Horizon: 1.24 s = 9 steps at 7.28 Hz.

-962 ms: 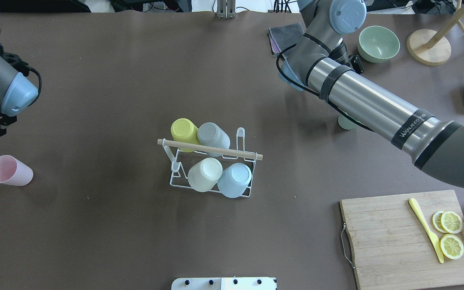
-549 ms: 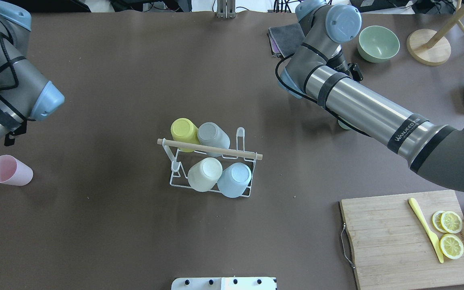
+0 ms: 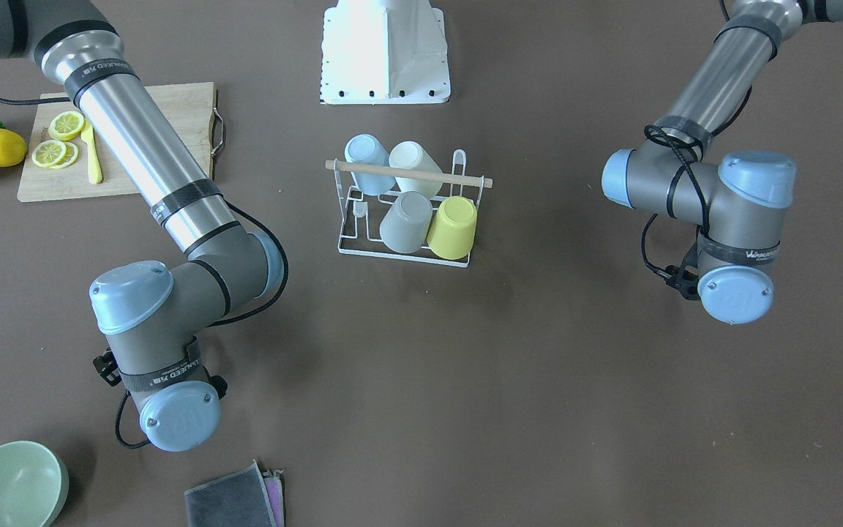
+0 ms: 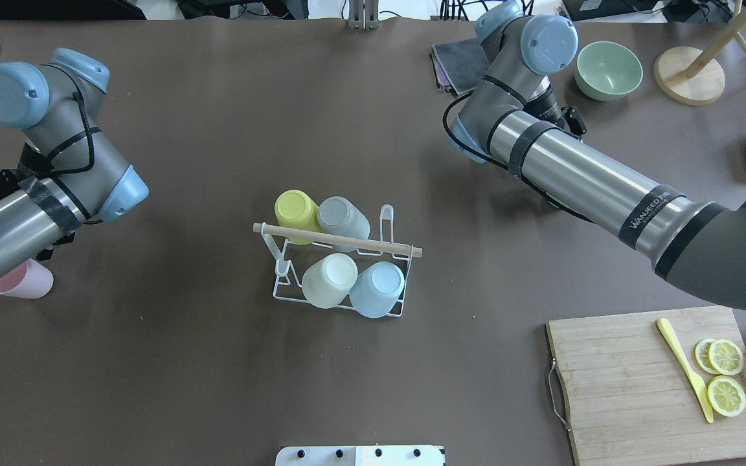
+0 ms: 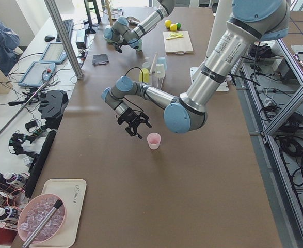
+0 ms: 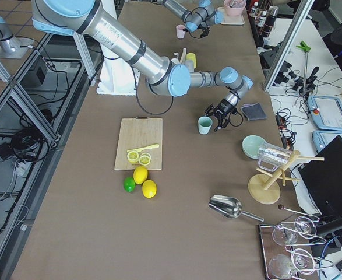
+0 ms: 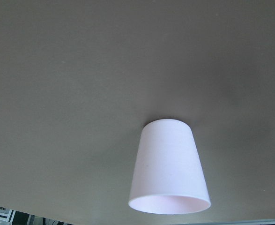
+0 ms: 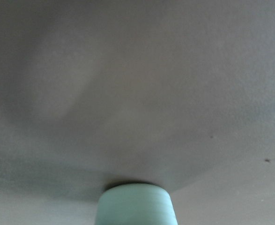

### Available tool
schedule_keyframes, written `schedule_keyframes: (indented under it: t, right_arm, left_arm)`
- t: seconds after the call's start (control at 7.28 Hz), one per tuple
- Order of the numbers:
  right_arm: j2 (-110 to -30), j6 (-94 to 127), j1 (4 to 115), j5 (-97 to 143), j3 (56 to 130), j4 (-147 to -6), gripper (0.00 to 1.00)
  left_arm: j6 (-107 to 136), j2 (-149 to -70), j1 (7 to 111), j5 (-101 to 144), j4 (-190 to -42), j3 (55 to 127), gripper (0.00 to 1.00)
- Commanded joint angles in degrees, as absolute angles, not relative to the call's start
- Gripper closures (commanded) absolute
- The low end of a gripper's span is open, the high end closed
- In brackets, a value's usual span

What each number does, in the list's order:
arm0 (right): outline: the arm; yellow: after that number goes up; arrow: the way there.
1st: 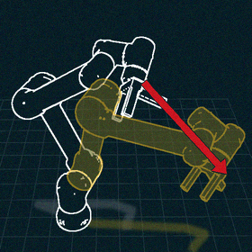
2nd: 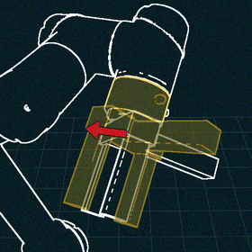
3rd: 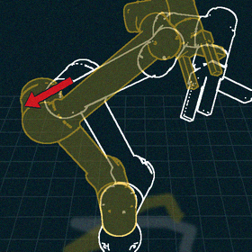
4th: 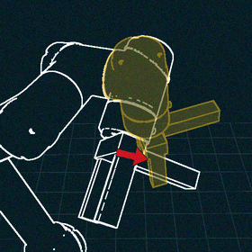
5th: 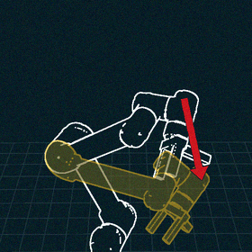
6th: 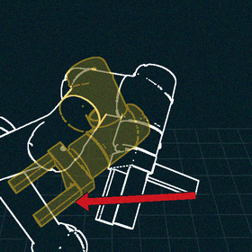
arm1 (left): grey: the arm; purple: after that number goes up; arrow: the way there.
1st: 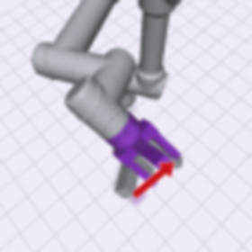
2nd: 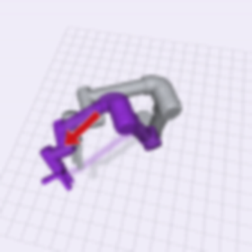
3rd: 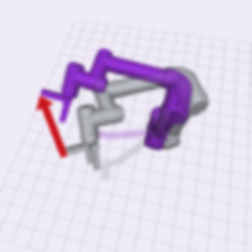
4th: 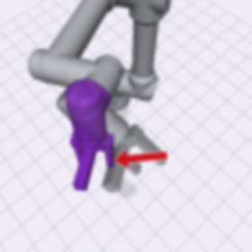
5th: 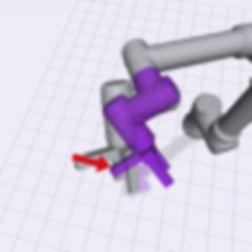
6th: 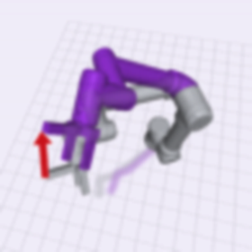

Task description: Place cup on cup holder

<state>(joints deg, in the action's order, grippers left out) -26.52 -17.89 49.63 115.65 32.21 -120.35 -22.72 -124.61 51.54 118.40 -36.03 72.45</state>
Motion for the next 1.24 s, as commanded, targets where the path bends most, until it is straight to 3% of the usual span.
schedule_keyframes:
  t: [0.0,1.1]
  right_arm:
    - [-26.37,-18.02,49.40,115.31,31.38,-120.32,0.00]
    - [-26.72,-18.10,48.60,116.37,30.32,-122.07,0.00]
  left_arm:
    - [-21.01,-124.72,49.32,114.62,-36.56,71.72,0.01]
    - [-21.09,-122.52,45.62,108.72,-37.97,71.02,0.02]
